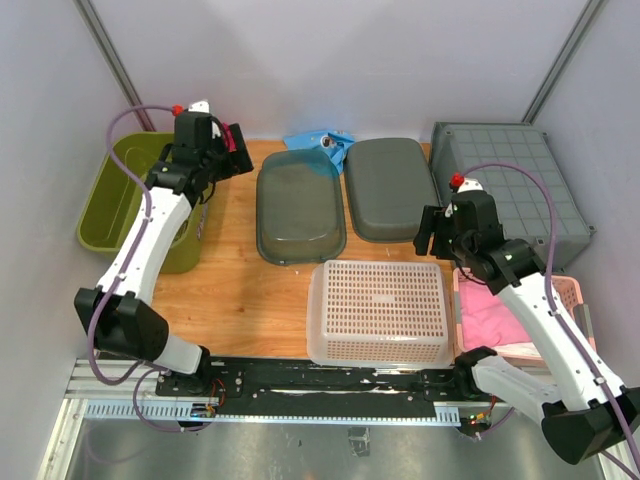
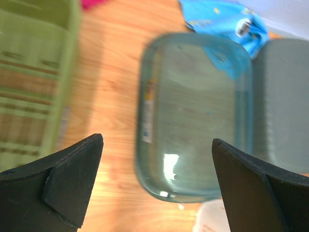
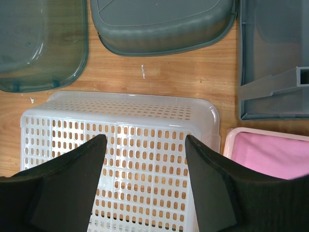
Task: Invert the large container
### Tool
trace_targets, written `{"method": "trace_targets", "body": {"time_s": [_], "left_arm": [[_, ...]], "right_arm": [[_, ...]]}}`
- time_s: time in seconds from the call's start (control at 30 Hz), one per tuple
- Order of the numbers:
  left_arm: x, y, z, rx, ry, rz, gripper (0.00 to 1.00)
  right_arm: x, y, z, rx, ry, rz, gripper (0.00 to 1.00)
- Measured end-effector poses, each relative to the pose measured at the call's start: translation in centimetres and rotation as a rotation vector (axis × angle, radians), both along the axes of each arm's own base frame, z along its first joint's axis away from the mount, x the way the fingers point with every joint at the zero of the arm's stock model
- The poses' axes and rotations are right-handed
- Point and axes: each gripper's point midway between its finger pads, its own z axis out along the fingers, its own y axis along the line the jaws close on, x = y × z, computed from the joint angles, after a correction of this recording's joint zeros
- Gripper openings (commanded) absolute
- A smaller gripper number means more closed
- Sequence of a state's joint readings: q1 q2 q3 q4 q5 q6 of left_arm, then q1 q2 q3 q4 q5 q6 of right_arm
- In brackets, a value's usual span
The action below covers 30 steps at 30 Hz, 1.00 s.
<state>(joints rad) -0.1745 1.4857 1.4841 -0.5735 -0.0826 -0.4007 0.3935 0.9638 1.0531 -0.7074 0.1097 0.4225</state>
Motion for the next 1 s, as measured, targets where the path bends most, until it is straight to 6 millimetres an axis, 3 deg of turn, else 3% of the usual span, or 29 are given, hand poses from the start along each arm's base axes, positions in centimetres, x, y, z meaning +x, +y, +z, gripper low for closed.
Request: {"method": "trace_targets", "body": {"time_s": [0.1,0.17,0.23,0.33,0.43,0.5,0.6,0.67,0.77,1.0], "left_arm": [[-0.8,3.1,2.6,0.143,-0.032,0.069,0.99],[-1.1,5.5,3.2,0.195,-0.018,0.126,0.99],[-1.2,7.4,2.5,0.231,0.021,0.179,0.99],[-1.1,9.1,-0.9,0.286,0.133,0.222,0.97],[-0.7,9.2,-5.4,0.315,0.248,0.211,0.89],[-1.0,9.0,-8.6,0.322,0.331,0.192,0.79],[-1.6,8.8,-11.5,0.328,0.412,0.173,0.43],[-1.9,8.8,-11.9,0.317,0.425,0.163,0.19],[-1.8,7.5,-11.3,0.271,0.403,0.112,0.01],[-2.9,4.4,-8.2,0.144,0.347,0.04,0.0]], "right_arm": [[0.2,0.2,-0.2,0.003,0.006,0.005,0.68],[0.4,0.5,-0.2,0.01,0.005,0.011,0.68],[0.6,0.8,-0.2,0.02,0.003,0.019,0.68],[0.9,1.2,-0.2,0.039,-0.002,0.026,0.68],[0.8,1.4,-0.4,0.048,0.001,0.031,0.68],[0.8,1.4,-0.8,0.045,0.006,0.03,0.68],[0.7,1.3,-1.3,0.039,0.017,0.03,0.68],[0.6,1.2,-1.6,0.037,0.022,0.029,0.68],[0.6,1.2,-1.6,0.035,0.022,0.029,0.69],[0.9,1.3,-1.6,0.031,0.012,0.037,0.68]]}}
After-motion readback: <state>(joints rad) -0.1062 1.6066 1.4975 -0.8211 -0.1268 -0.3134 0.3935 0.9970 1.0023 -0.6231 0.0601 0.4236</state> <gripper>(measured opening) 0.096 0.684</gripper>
